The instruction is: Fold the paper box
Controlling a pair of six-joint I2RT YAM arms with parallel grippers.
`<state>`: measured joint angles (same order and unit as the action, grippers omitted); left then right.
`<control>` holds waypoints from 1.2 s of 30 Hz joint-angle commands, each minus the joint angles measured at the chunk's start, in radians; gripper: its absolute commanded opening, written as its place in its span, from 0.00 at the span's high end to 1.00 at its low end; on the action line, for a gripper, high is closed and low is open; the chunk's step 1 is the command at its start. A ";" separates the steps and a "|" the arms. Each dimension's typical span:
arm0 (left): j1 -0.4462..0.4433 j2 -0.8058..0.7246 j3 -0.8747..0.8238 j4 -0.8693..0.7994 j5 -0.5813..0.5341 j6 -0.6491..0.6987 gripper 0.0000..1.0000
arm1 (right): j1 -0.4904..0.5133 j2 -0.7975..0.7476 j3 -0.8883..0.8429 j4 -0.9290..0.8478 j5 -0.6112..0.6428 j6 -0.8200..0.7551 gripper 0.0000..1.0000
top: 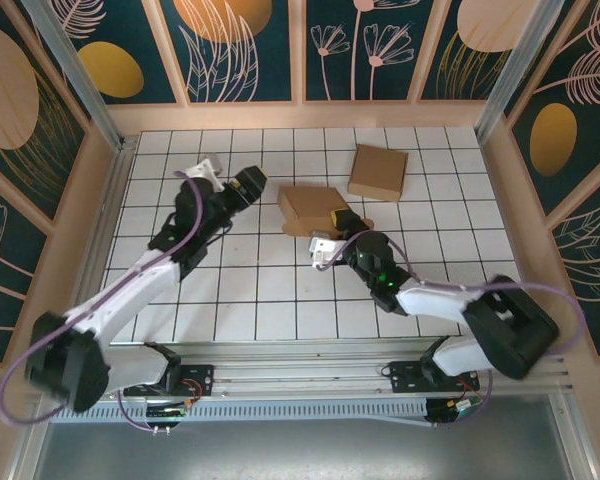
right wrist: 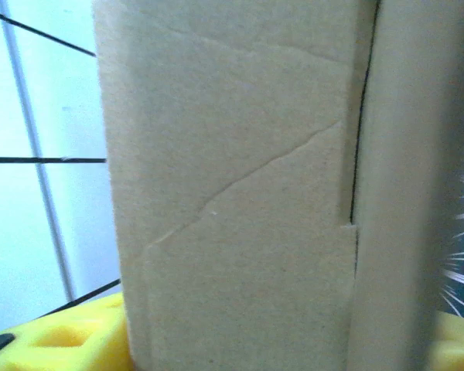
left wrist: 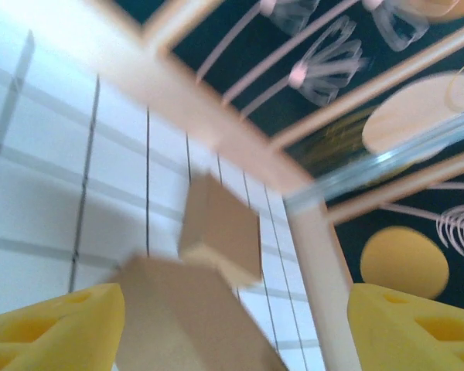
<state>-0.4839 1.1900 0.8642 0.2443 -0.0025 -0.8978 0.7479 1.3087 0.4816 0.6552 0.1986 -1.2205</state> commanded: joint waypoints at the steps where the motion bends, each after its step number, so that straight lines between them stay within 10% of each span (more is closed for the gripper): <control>1: 0.005 -0.131 -0.040 -0.091 -0.255 0.279 0.24 | -0.010 -0.156 0.170 -0.647 -0.192 0.138 0.45; 13: 0.005 -0.329 -0.212 -0.063 -0.410 0.356 0.19 | 0.007 0.208 0.832 -1.692 -0.335 0.247 0.47; 20: 0.005 -0.316 -0.208 -0.119 -0.337 0.385 0.15 | 0.011 0.335 0.905 -1.597 -0.310 0.174 0.46; 26: 0.005 -0.326 -0.241 -0.095 -0.297 0.384 0.13 | 0.013 0.359 0.931 -1.539 -0.296 0.149 0.19; 36: 0.005 -0.189 -0.132 -0.163 0.060 0.532 0.21 | -0.016 0.231 0.891 -1.358 -0.453 0.234 0.06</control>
<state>-0.4831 0.9691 0.6666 0.1204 -0.0933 -0.4313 0.7471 1.6024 1.3884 -0.7544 -0.1619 -1.0084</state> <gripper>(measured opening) 0.796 0.938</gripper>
